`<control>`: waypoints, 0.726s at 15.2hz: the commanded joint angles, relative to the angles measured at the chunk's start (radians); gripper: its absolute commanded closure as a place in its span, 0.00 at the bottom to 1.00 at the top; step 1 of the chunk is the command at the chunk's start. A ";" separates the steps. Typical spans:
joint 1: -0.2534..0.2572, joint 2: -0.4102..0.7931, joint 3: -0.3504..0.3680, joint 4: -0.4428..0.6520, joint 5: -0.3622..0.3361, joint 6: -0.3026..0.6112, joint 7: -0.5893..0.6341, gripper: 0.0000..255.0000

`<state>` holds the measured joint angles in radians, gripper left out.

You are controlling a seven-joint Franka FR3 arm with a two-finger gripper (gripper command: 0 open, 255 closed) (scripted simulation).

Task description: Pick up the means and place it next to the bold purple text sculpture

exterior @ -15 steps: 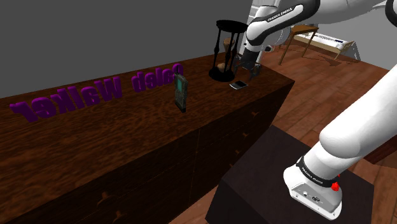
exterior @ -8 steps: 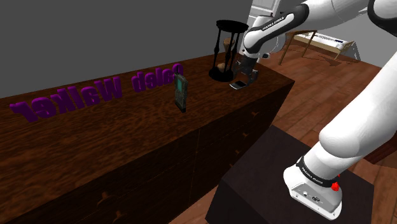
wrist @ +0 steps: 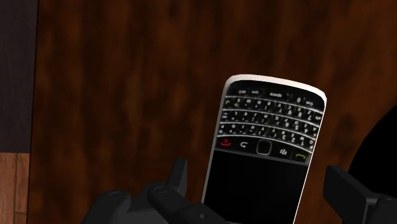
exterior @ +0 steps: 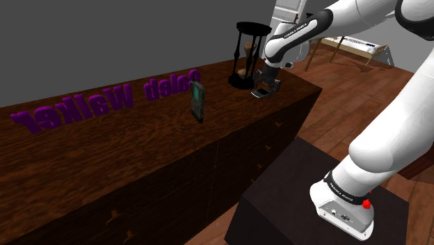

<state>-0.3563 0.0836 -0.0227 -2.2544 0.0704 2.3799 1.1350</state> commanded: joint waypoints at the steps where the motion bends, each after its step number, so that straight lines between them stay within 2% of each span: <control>1: 0.000 0.000 0.000 0.000 0.000 0.000 0.000 0.00; 2: 0.000 0.000 0.000 0.000 0.000 0.000 0.000 0.00; 3: 0.000 0.000 0.000 0.000 0.000 0.000 0.000 1.00; 11: 0.000 0.000 0.000 0.001 0.000 0.000 0.000 1.00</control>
<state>-0.3564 0.0829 -0.0229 -2.2532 0.0702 2.3787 1.1354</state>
